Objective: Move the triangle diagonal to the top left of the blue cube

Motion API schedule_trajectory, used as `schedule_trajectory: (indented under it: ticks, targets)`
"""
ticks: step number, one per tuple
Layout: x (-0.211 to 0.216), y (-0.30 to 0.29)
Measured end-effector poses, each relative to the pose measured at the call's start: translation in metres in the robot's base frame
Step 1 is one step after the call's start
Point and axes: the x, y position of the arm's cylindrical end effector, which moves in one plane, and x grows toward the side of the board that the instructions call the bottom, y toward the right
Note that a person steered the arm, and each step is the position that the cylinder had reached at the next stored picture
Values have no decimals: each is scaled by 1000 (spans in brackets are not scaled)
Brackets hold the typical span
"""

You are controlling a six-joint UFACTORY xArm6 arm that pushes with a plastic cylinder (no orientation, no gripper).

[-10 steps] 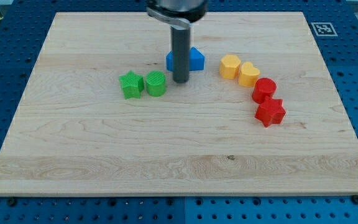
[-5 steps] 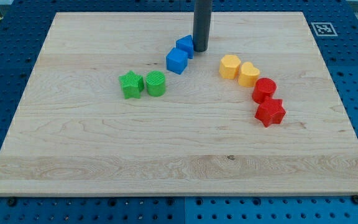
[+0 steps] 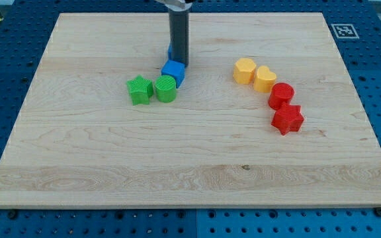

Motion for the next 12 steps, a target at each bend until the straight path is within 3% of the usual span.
schedule_trajectory:
  ticks: [2,4,5,9,12]
  targets:
    - [-48,-18]
    - [-37,30]
    - [-65,29]
    - [-75,-88]
    - [-90,-127]
